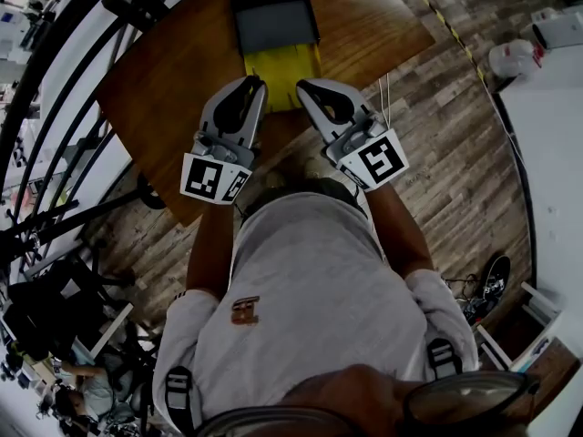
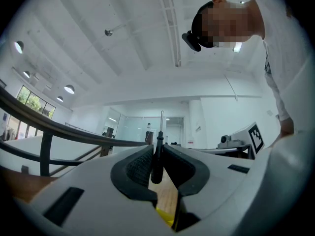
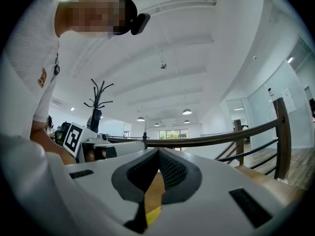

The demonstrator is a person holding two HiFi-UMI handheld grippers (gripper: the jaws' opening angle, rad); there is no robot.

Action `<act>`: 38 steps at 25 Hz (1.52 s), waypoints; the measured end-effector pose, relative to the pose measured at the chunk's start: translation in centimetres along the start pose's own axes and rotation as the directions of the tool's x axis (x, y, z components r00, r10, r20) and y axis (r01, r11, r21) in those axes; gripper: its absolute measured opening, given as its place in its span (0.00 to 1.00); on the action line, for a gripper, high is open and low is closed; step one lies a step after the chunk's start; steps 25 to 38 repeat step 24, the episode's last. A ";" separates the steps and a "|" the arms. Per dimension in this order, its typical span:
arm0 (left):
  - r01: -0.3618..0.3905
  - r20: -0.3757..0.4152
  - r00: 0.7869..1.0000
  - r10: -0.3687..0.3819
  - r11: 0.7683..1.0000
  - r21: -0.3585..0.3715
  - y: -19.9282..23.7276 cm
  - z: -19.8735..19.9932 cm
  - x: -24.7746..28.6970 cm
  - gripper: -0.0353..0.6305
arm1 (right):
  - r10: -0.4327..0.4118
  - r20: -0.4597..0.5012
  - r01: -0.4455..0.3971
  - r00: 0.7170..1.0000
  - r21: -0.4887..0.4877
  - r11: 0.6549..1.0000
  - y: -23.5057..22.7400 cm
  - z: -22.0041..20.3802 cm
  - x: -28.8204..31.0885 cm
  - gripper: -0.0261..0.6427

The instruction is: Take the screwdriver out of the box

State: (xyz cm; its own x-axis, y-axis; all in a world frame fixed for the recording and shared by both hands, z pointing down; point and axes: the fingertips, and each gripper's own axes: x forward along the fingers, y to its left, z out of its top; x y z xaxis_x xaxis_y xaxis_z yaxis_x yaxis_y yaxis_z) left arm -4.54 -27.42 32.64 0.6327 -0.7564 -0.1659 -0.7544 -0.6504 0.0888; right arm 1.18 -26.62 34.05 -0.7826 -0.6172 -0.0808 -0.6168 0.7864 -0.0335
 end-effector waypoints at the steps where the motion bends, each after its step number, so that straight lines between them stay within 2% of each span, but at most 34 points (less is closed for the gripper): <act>1: 0.001 0.002 1.000 -0.001 1.000 0.000 0.1 0.0 -0.1 0.16 | 0.002 -0.002 -0.002 1.000 -0.003 1.000 0.1 0.0 0.2 0.09; 38: 0.007 0.017 1.000 -0.007 1.000 -0.007 -0.5 0.3 -0.3 0.16 | -0.010 0.028 0.011 1.000 -0.014 1.000 0.6 0.8 -0.1 0.09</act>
